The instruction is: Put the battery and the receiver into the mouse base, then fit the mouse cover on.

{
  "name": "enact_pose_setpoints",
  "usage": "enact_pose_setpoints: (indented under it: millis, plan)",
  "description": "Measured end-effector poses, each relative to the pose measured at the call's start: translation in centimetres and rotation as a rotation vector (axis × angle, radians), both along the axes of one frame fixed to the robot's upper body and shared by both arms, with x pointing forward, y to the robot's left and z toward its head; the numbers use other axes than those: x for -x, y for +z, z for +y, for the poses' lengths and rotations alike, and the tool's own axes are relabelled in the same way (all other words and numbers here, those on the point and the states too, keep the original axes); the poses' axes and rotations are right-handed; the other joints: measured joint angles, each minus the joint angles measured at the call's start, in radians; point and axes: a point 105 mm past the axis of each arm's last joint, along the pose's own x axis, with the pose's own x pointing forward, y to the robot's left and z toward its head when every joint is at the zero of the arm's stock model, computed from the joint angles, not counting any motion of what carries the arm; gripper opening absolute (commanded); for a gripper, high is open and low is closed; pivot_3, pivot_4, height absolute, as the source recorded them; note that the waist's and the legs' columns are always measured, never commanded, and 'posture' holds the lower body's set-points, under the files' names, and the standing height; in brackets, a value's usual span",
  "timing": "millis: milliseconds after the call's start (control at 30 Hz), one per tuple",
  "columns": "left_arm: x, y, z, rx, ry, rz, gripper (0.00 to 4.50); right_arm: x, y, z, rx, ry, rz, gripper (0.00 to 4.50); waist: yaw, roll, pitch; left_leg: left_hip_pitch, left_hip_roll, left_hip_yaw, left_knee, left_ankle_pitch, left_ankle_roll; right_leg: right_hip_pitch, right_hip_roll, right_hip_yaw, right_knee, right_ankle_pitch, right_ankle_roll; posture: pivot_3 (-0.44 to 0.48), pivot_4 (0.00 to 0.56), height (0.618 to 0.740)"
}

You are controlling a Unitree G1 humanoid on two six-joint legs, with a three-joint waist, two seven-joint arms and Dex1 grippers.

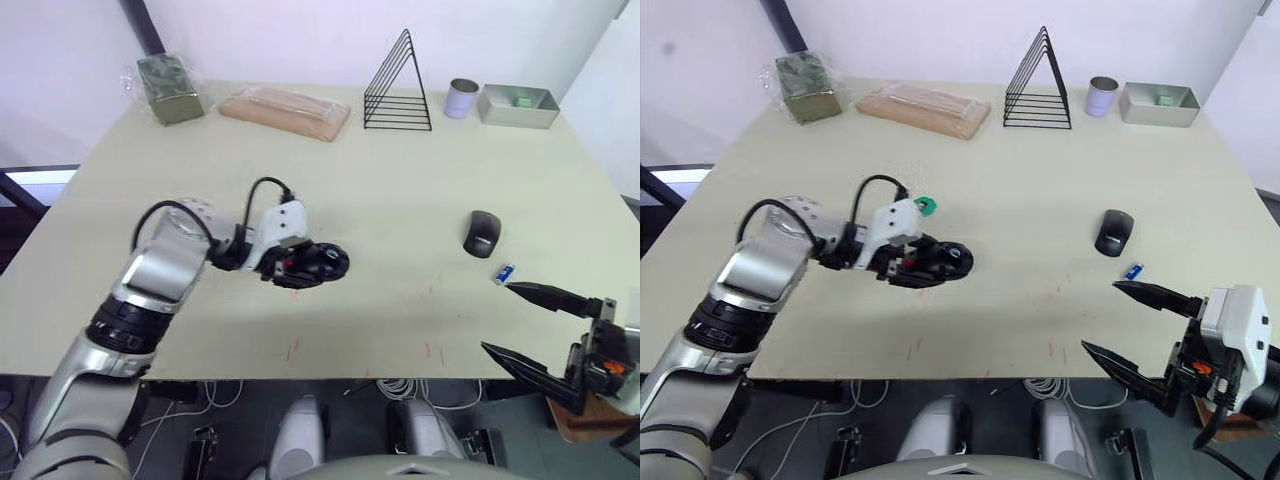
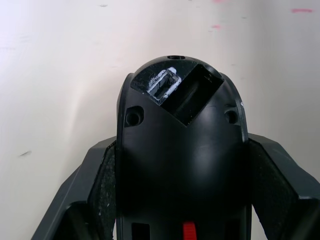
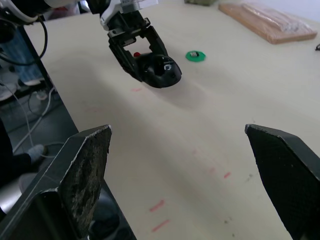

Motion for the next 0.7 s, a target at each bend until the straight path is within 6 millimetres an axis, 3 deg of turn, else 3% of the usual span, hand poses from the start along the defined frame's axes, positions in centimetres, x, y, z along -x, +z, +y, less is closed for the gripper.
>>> enact_pose_setpoints:
  millis: [200,700]
  plan:
    - [0.6,-0.2,-3.1,-0.036,-0.034,-0.004,2.93,0.5,-0.1,-0.8,0.034,-0.025,0.021,4.50,-0.012,0.002,0.000,0.001,0.000,-0.001,0.000,0.000,0.000,0.000,0.001,0.001,0.000,0.000,0.000,0.000,0.150,0.740]
    - [0.0,-3.2,-7.3,-0.087,-0.015,-0.028,2.93,0.7,-0.2,-0.6,0.038,-0.033,0.040,4.50,-0.012,0.003,0.000,0.000,-0.001,-0.008,0.000,0.000,0.000,0.001,0.001,0.001,-0.001,-0.001,-0.002,0.000,0.150,0.740]
